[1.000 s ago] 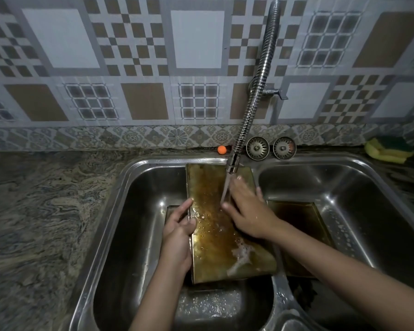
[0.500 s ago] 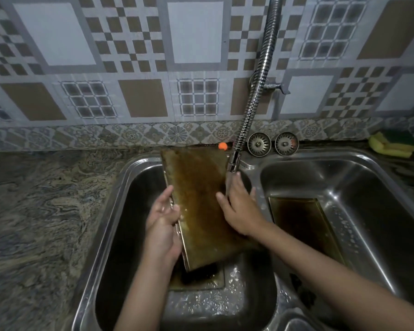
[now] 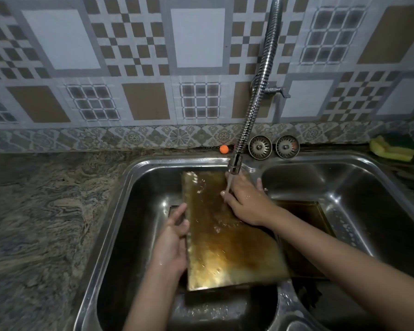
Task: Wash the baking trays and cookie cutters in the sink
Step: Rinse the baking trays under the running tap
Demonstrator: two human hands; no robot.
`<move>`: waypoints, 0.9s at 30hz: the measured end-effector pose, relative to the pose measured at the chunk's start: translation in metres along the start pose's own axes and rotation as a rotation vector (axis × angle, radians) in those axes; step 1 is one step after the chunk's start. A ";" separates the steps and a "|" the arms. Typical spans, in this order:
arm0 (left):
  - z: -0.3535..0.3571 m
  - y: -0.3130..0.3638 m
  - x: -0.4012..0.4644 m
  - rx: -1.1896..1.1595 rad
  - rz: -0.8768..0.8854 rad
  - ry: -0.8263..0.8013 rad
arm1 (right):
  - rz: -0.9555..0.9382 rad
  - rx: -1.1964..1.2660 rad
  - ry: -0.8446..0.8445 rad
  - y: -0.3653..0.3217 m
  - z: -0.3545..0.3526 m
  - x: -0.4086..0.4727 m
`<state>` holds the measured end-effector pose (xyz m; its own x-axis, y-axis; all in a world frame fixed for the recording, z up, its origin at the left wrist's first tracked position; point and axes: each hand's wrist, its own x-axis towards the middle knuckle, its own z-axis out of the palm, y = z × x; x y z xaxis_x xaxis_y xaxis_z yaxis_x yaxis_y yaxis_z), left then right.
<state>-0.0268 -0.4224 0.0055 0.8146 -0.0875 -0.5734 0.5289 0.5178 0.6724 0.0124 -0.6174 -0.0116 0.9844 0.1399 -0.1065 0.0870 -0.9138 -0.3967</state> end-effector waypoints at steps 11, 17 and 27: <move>-0.023 0.003 0.014 -0.064 0.009 0.145 | -0.208 0.229 0.114 0.018 0.033 -0.066; -0.019 -0.013 0.021 -0.071 -0.048 0.157 | 0.074 0.996 0.175 0.008 0.020 -0.072; -0.032 -0.032 0.049 0.587 -0.047 0.078 | 0.302 1.593 0.417 0.010 -0.023 -0.081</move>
<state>-0.0109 -0.4159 -0.0592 0.7790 -0.0248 -0.6265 0.6252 -0.0447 0.7792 -0.0631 -0.6471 0.0137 0.9288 -0.3000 -0.2174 -0.0746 0.4234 -0.9028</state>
